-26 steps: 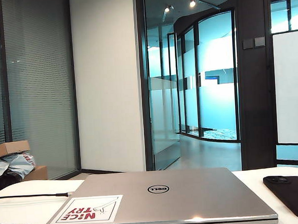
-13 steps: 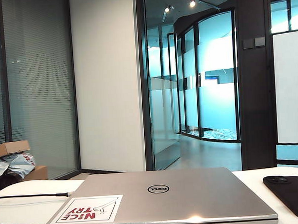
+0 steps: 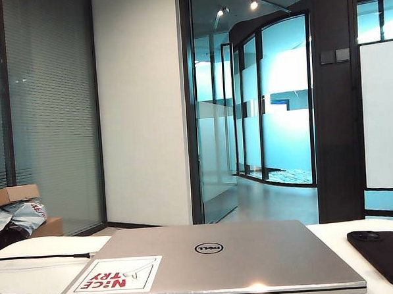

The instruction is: Pick up the charging cable and the phone, plug the charging cable into the charging port on the phone, and finally place them back on the table.

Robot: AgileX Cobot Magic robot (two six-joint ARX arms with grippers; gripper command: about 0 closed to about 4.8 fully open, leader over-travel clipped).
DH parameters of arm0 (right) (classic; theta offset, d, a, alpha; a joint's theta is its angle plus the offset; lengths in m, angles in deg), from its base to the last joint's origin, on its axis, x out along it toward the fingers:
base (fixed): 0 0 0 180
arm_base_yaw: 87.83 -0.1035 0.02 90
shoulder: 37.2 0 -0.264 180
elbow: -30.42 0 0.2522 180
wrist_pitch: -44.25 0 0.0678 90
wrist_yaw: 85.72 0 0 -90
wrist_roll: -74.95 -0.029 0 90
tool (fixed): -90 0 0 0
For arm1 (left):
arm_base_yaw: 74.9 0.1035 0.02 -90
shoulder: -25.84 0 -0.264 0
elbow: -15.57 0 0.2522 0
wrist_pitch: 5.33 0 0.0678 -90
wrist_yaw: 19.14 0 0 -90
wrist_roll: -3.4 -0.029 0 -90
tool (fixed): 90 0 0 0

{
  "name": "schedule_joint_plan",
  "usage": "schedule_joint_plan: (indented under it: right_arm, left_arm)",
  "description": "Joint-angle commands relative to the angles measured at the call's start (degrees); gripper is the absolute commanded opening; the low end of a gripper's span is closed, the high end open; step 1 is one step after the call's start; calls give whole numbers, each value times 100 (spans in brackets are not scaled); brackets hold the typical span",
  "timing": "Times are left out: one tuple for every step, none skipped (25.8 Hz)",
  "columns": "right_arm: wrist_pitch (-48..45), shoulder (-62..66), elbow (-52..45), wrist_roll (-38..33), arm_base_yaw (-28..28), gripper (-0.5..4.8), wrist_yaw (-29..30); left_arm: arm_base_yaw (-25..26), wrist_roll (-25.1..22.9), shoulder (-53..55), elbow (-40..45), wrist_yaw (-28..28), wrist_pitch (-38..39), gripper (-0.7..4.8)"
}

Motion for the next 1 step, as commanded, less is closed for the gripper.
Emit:
schedule_joint_plan:
  right_arm:
    - [-101,-13,-35,15,-4,3,-26]
  left_arm:
    - [4,-22,7,2,-4,-76,-5]
